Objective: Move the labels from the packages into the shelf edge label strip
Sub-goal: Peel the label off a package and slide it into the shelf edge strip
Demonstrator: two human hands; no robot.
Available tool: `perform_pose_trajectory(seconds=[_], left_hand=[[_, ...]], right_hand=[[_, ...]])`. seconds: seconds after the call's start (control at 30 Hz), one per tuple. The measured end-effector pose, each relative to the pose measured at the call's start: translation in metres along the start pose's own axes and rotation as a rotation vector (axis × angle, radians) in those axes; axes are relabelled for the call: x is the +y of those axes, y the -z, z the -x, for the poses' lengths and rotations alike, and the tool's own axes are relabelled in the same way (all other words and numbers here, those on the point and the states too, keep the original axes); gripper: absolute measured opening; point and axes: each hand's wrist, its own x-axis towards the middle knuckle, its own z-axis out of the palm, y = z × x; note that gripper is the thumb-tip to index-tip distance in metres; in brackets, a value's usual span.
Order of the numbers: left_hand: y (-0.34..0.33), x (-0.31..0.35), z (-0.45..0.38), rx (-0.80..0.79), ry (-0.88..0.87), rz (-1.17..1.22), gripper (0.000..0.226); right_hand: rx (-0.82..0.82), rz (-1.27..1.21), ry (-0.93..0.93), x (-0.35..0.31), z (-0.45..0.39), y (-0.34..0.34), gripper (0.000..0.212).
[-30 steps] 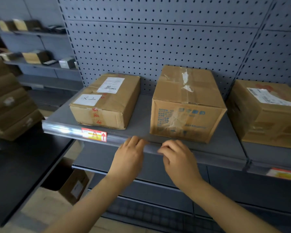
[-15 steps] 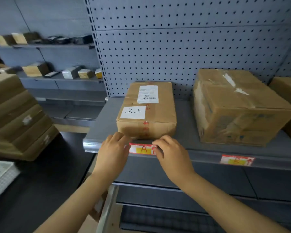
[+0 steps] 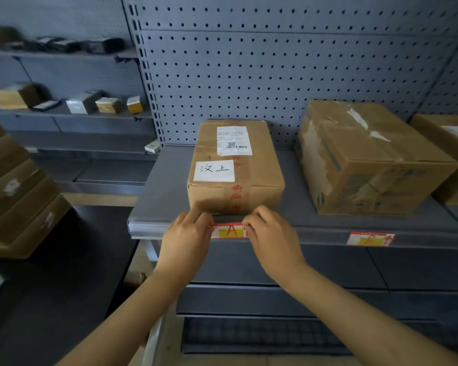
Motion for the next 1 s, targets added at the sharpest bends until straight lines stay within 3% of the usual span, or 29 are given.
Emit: perform_pose_trajectory(seconds=[0.27, 0.47, 0.83, 1.0], left_hand=[[0.000, 0.004, -0.001, -0.027, -0.021, -0.083, 0.022], [-0.001, 0.006, 0.001, -0.009, -0.086, -0.119, 0.028], [-0.007, 0.009, 0.000, -0.009, -0.041, -0.002, 0.027], [-0.008, 0.010, -0.003, -0.052, -0.017, -0.024, 0.026]], right_hand=[[-0.025, 0.101, 0.044, -0.001, 0.000, -0.008, 0.029], [0.012, 0.137, 0.079, 0.001, 0.004, -0.010, 0.027], [-0.057, 0.167, -0.010, 0.001, 0.004, -0.003, 0.044], [-0.069, 0.155, -0.002, 0.003, 0.002, -0.003, 0.040]])
